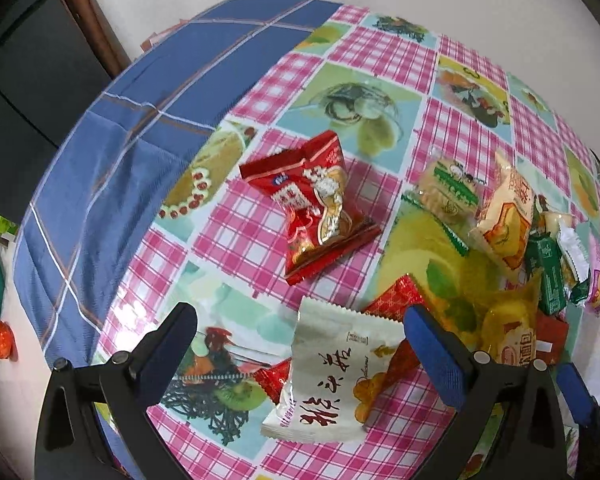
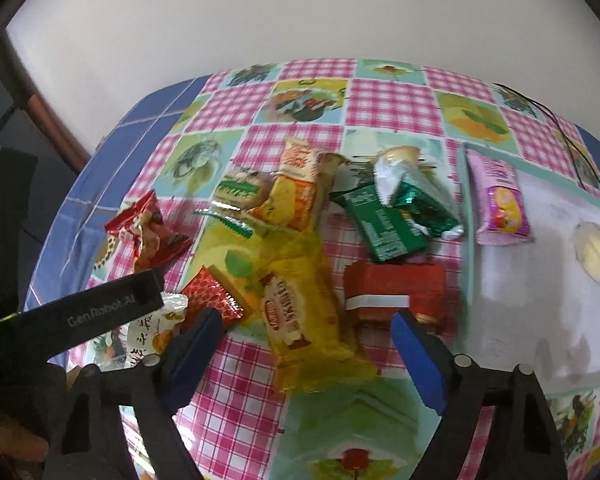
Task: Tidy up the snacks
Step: 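Grasp the white pastry packet with the left tool while the right grasps the yellow bread bag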
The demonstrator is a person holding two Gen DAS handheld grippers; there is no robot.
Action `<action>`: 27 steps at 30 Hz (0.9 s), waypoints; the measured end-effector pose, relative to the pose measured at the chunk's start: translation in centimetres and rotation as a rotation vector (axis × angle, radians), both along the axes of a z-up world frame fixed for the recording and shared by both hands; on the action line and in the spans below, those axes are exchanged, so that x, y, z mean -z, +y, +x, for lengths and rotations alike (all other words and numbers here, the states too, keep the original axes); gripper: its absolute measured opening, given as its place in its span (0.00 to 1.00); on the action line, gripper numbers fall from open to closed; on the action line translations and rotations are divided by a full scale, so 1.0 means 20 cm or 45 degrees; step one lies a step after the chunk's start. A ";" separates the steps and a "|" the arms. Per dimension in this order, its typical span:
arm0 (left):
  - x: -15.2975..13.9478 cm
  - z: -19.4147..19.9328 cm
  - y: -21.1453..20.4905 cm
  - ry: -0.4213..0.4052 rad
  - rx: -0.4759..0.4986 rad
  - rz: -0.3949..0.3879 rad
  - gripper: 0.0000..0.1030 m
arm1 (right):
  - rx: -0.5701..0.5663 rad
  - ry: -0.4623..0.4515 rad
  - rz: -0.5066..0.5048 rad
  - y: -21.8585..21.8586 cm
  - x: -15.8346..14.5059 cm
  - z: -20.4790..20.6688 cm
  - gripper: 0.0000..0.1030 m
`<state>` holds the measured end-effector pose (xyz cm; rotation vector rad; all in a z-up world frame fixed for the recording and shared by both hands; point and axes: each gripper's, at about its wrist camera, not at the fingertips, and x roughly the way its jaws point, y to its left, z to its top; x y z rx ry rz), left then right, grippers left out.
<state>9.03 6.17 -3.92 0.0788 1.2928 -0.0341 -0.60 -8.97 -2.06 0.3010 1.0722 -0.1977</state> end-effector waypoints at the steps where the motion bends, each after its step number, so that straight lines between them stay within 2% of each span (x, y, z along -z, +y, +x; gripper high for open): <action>1: 0.01 0.00 0.00 0.013 0.001 -0.006 1.00 | -0.007 0.003 -0.002 0.01 0.01 0.01 0.82; 5: 0.04 -0.01 0.00 0.057 0.000 0.007 1.00 | -0.031 0.043 -0.014 0.04 0.07 0.04 0.76; 9: 0.06 -0.02 -0.01 0.077 0.010 0.002 1.00 | -0.031 0.084 -0.023 0.04 0.12 0.05 0.60; 10: 0.06 -0.02 -0.02 0.083 0.018 0.000 1.00 | -0.026 0.094 -0.016 0.03 0.13 0.04 0.54; 12: 0.07 -0.03 -0.04 0.087 0.029 0.002 1.00 | -0.011 0.101 0.019 0.01 0.14 0.04 0.48; 16: 0.09 -0.05 -0.06 0.102 0.036 0.002 0.99 | 0.007 0.090 0.091 -0.03 0.15 0.01 0.42; 19: 0.11 -0.06 -0.08 0.119 0.040 0.002 0.89 | 0.011 0.098 0.110 -0.04 0.15 -0.01 0.41; 24: 0.14 -0.11 -0.12 0.149 0.050 -0.021 0.62 | 0.022 0.111 0.139 -0.05 0.14 -0.06 0.40; 26: 0.14 -0.12 -0.12 0.140 0.046 -0.031 0.59 | 0.018 0.114 0.142 -0.05 0.15 -0.08 0.40; 27: 0.14 -0.13 -0.12 0.135 0.044 -0.027 0.54 | 0.017 0.115 0.142 -0.05 0.15 -0.09 0.40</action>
